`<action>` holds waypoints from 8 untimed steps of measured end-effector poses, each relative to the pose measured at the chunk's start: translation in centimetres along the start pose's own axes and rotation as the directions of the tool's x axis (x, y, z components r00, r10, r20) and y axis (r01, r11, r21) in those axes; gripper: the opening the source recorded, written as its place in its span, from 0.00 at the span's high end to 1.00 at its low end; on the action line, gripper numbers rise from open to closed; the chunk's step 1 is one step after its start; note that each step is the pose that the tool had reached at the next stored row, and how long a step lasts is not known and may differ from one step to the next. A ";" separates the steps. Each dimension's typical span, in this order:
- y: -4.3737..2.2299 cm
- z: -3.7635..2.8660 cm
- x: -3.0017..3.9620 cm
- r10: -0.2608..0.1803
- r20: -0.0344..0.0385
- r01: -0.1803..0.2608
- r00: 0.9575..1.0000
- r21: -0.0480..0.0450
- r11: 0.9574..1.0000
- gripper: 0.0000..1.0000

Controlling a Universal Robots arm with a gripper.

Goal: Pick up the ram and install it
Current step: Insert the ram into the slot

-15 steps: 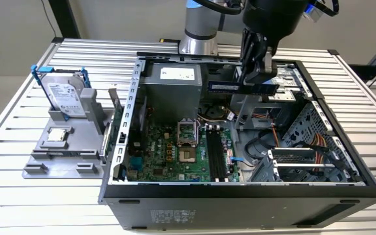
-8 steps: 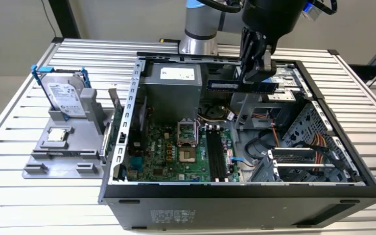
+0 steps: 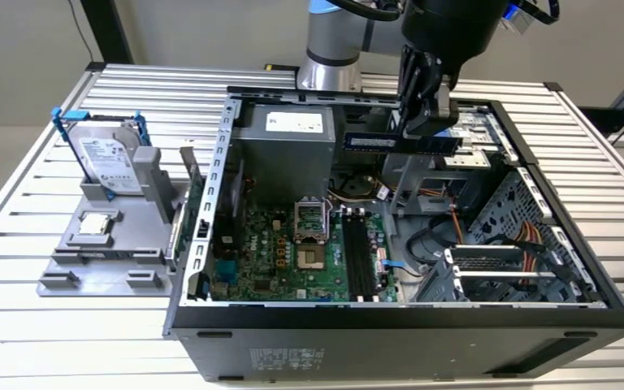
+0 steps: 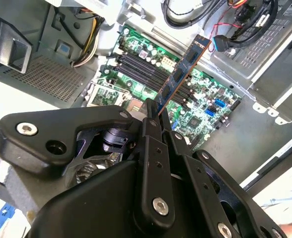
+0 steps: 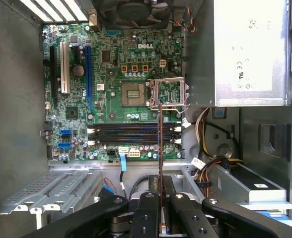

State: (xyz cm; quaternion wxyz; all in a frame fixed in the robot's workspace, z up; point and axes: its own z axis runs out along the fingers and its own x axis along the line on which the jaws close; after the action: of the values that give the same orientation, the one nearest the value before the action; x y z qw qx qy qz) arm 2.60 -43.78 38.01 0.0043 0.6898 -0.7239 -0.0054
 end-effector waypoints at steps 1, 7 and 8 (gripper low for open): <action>0.00 0.00 0.00 0.000 0.000 0.000 1.000 0.000 1.000 1.00; 0.00 -0.01 0.00 0.006 0.000 -0.006 1.000 0.000 1.000 1.00; 0.00 0.00 0.00 0.012 0.000 -0.012 1.000 0.000 1.000 1.00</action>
State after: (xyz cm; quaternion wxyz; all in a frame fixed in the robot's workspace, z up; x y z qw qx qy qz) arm 2.60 -43.78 38.01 0.0042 0.6853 -0.7282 -0.0054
